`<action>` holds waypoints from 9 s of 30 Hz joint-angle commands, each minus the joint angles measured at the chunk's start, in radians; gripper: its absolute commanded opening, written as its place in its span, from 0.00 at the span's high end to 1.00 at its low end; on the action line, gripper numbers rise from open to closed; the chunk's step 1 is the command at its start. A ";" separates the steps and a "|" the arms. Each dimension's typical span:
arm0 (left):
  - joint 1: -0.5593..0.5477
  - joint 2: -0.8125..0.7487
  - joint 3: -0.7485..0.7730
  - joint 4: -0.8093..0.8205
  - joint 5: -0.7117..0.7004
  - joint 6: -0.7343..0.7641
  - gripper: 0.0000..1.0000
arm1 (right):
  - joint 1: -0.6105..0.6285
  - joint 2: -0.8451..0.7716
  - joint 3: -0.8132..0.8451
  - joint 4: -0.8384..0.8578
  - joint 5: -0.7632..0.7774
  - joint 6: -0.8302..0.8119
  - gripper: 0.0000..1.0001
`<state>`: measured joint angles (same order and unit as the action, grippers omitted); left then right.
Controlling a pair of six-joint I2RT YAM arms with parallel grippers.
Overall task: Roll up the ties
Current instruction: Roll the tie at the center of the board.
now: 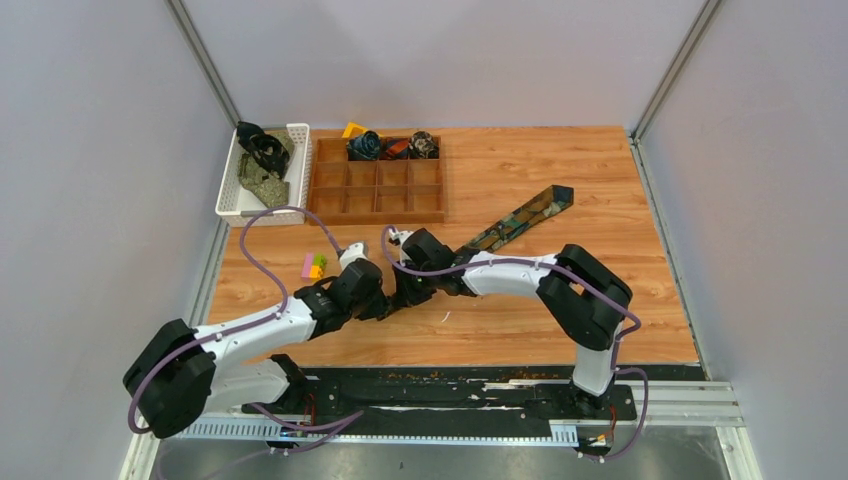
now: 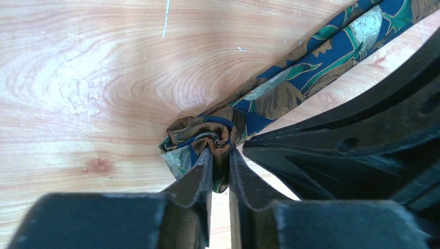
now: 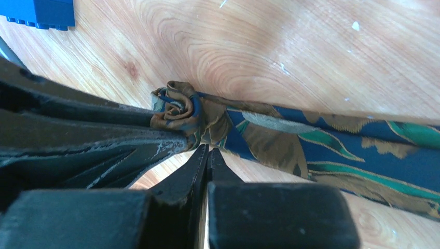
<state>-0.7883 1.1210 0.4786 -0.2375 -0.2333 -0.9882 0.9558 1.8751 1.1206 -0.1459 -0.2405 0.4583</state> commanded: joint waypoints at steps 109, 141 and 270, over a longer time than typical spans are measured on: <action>0.017 -0.677 -0.204 -0.160 -0.096 0.069 0.30 | -0.023 0.048 0.146 -0.104 -0.003 -0.024 0.85; 0.017 -0.423 -0.284 0.147 -0.102 -0.111 0.32 | -0.091 0.105 -0.002 0.007 -0.023 -0.045 0.98; 0.017 -0.464 -0.064 -0.258 -0.101 -0.071 1.00 | 0.090 0.147 0.128 0.201 -0.193 0.127 0.95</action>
<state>-0.7708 0.6498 0.3698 -0.4866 -0.3275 -1.0901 1.0344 2.0178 1.1999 -0.0250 -0.3901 0.5610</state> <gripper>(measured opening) 0.217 0.048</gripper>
